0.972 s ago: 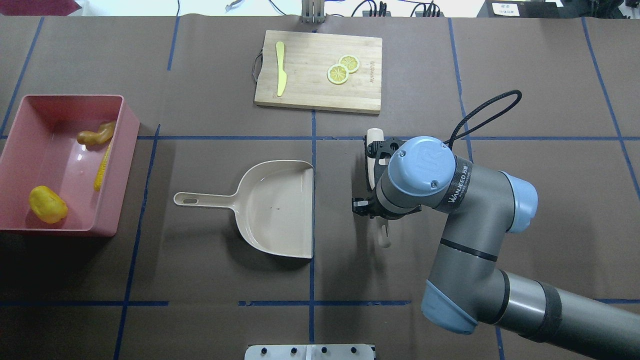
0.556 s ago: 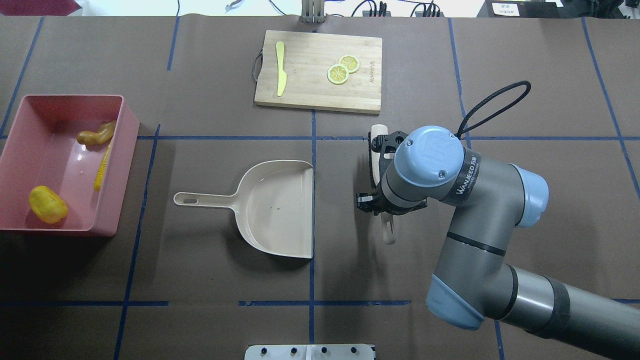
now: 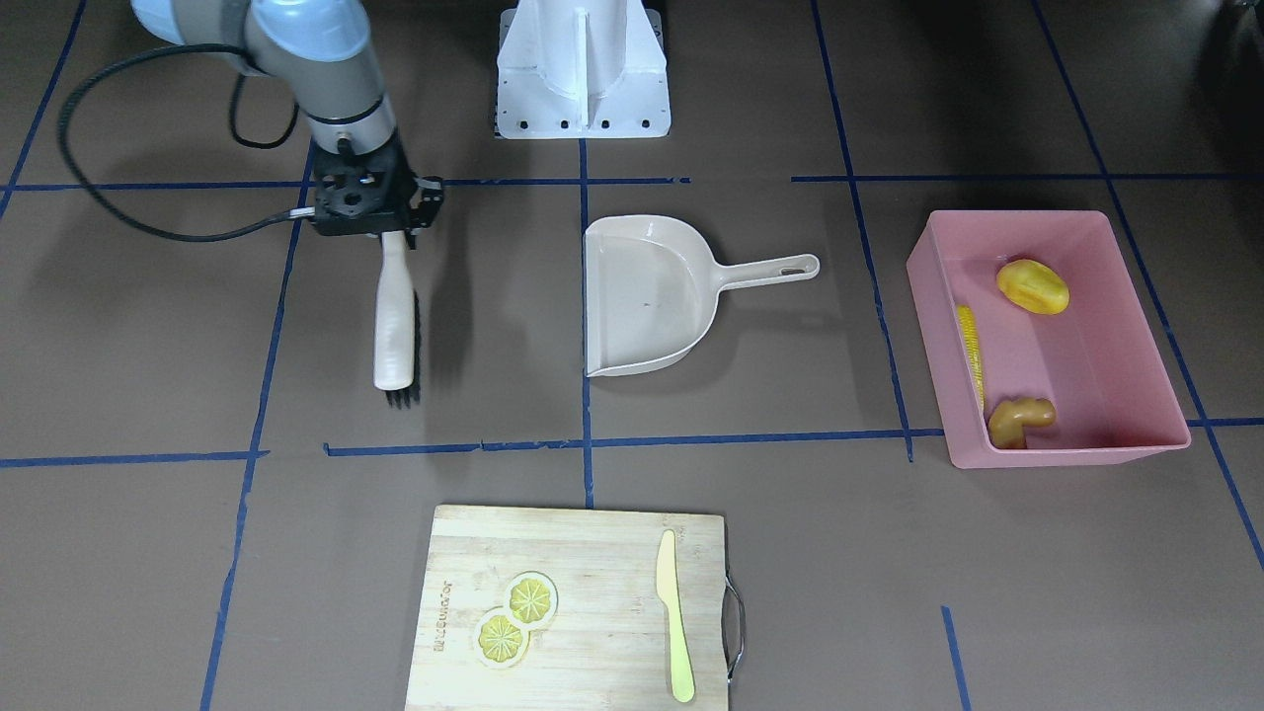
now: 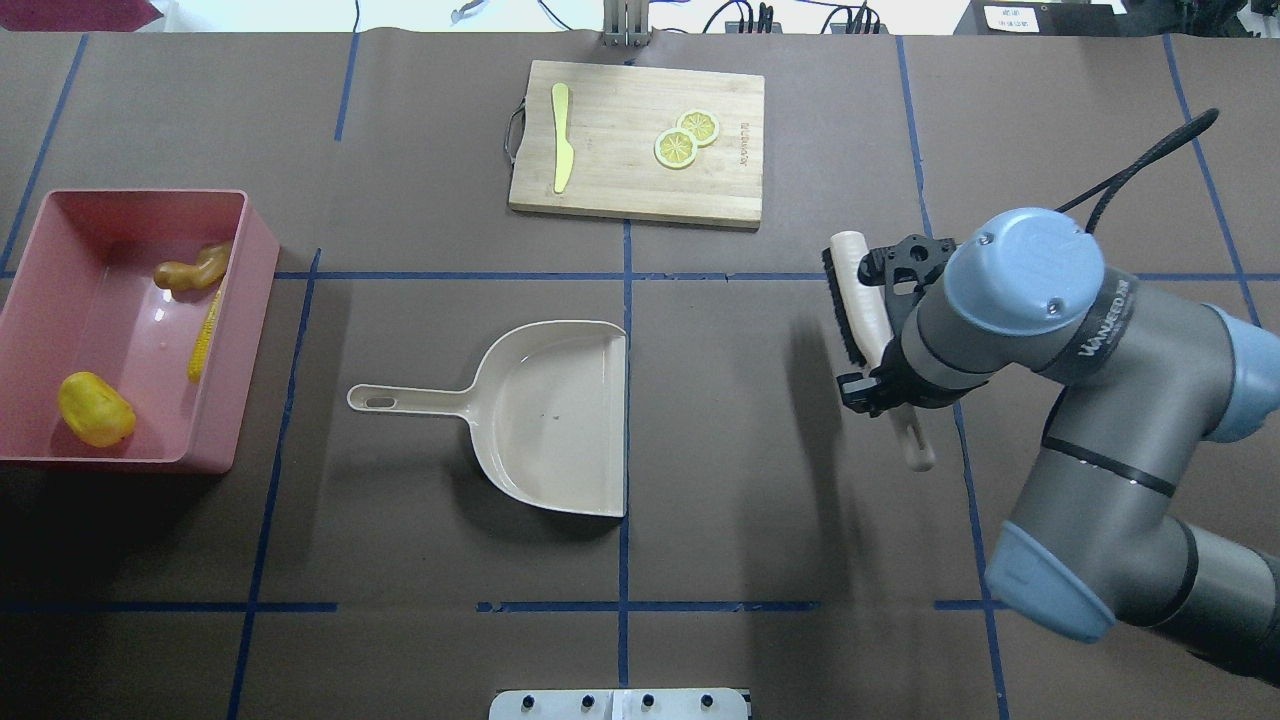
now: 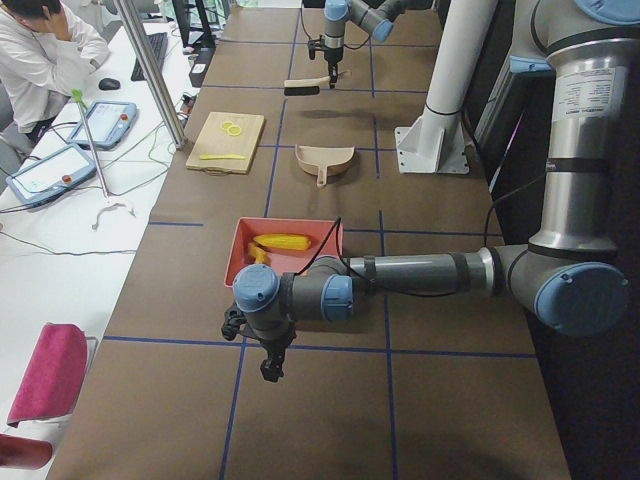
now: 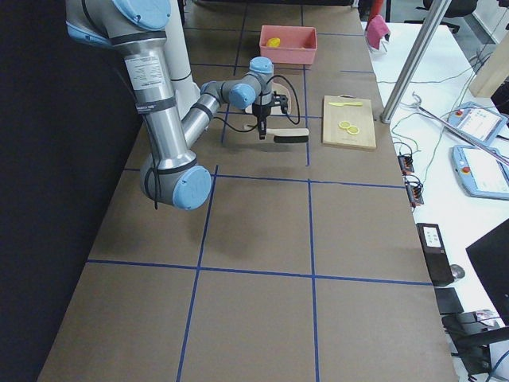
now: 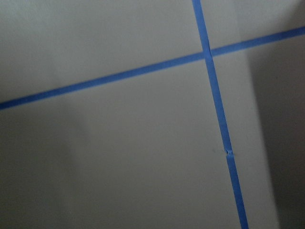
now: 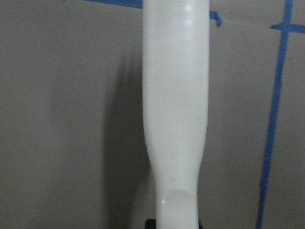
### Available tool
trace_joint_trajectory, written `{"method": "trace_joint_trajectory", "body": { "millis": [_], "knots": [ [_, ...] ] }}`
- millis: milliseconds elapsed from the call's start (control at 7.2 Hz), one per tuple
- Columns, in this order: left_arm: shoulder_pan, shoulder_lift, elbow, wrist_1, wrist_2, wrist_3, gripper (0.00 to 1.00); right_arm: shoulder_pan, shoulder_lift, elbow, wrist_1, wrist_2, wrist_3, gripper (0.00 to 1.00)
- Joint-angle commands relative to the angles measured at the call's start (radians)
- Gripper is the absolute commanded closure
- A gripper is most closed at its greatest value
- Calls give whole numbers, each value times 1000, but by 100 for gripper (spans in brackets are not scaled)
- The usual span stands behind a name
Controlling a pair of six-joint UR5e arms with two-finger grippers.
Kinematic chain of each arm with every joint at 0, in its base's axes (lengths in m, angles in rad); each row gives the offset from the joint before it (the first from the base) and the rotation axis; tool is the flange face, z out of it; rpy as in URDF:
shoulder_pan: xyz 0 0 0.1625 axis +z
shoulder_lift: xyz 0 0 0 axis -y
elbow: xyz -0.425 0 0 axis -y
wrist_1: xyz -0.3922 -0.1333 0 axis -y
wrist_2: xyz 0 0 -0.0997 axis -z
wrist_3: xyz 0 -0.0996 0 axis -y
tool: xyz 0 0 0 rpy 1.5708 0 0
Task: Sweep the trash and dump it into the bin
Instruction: 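Carry the white brush with the right gripper away from the dustpan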
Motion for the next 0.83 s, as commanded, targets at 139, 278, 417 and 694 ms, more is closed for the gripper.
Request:
{"method": "trace_joint_trajectory", "body": {
  "millis": [139, 278, 417, 694],
  "knots": [
    [-9, 2, -53, 1, -53, -58, 0, 181, -282, -1, 249, 130, -194, 100],
    [-9, 13, -74, 1, -49, -58, 0, 244, -402, 1, 328, 156, -266, 100],
    [-9, 14, -76, 1, -51, -58, 0, 275, -511, -2, 423, 163, -290, 100],
    [-9, 14, -85, 1, -56, -59, 0, 286, -625, -7, 509, 163, -260, 100]
  ]
}}
